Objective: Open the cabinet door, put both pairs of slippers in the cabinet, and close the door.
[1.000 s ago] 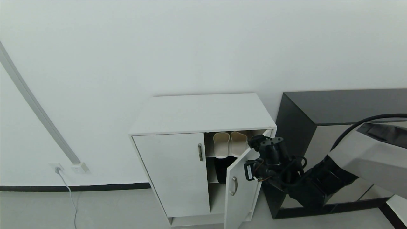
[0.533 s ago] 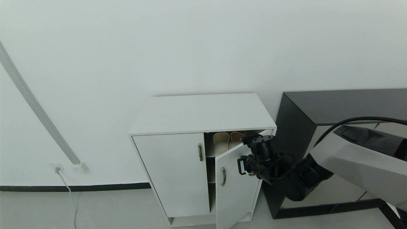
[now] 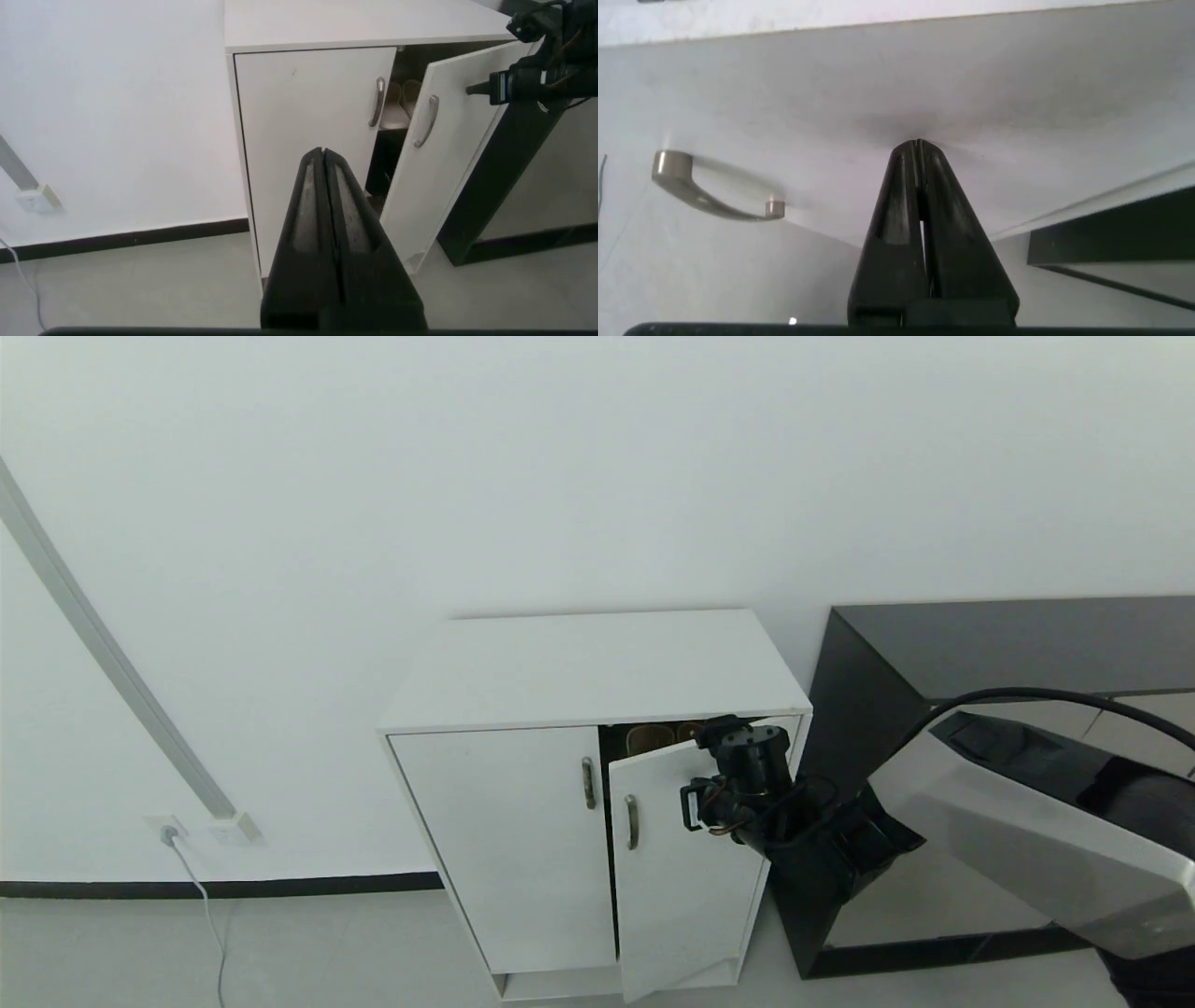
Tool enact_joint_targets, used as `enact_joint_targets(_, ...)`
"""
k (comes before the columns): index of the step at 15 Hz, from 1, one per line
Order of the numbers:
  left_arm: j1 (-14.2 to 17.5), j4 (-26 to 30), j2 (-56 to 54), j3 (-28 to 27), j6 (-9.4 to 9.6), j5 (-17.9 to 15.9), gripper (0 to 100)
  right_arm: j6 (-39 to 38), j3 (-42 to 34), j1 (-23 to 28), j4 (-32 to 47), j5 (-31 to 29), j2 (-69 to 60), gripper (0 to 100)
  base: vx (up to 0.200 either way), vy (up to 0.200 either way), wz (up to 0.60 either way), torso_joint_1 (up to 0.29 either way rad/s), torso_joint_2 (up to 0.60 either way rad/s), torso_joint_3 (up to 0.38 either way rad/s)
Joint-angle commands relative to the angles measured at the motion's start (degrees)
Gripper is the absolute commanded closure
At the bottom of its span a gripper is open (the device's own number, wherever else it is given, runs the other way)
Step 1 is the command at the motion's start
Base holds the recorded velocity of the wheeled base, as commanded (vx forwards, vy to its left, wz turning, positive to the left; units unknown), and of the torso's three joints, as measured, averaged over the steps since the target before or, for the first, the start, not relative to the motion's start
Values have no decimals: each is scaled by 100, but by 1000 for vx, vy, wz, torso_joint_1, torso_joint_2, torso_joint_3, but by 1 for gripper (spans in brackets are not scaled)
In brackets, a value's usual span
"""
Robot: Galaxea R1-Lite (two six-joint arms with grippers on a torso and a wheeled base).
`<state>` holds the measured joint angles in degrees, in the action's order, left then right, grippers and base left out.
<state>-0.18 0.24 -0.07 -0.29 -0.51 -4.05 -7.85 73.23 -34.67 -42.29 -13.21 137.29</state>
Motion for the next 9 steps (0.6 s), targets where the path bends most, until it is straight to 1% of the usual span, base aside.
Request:
enact_joint_targets(1, 1, 2, 7, 3, -2, 0, 100, 3, 209, 4, 1, 3, 175, 100, 0, 0, 0, 0, 0, 0)
enact_joint_targets(4, 1, 2, 7, 3, -2, 0, 100, 3, 605, 48, 116, 3, 325, 100, 0, 0, 0, 0, 0, 0)
enact_joint_targets(9, 1, 2, 7, 3, -2, 0, 100, 3, 1036, 154, 344, 12, 430, 100, 0, 0, 0, 0, 0, 0)
